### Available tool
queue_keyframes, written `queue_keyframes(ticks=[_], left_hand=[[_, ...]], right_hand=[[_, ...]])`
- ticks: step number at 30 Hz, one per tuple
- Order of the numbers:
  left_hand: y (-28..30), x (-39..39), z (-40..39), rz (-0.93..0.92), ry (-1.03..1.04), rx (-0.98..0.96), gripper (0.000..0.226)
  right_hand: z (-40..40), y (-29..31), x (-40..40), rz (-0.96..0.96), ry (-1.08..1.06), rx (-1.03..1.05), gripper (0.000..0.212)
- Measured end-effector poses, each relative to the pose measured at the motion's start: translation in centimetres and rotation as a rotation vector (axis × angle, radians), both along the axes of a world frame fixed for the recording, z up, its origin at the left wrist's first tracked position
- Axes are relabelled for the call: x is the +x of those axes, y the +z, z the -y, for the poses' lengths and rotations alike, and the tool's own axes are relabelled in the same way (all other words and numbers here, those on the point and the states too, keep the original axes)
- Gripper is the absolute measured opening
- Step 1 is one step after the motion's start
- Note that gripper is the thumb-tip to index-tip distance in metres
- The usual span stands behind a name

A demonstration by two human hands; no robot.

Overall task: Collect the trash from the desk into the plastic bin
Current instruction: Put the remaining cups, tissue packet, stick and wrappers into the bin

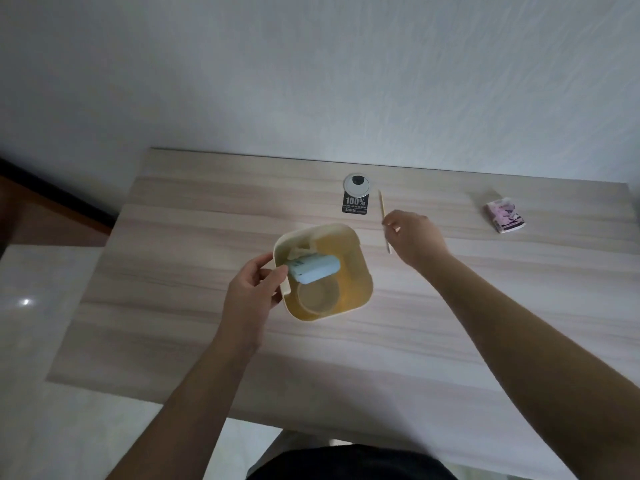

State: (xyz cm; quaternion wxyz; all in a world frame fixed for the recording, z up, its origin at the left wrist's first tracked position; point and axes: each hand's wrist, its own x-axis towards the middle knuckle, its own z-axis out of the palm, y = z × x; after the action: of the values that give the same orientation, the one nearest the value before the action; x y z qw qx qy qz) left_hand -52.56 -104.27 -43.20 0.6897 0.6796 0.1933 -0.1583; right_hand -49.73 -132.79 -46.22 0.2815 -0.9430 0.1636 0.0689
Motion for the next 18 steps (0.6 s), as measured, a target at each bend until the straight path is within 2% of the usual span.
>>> queue_keyframes(ticks=[6,10,14,18], left_hand=[[0.0,0.7,-0.4,-0.031,0.051,-0.042,0.028],[0.0,0.5,-0.7,-0.057,0.086,-0.044,0.027],[0.0,0.4,-0.8,-0.089,0.105,-0.032,0.029],[-0.2,0.2,-1.0,-0.122,0.104,-0.048,0.029]], right_hand=[[0.1,-5.8,3.1,-0.307,-0.097,-0.123,0.030],[-0.2,-8.0,3.4,-0.336,-0.123,-0.207,0.032],[-0.1,-8.2,3.2,-0.387,-0.048,-0.300,0.033],[0.0,-6.9,2.6,-0.471,0.063,-0.330,0.022]])
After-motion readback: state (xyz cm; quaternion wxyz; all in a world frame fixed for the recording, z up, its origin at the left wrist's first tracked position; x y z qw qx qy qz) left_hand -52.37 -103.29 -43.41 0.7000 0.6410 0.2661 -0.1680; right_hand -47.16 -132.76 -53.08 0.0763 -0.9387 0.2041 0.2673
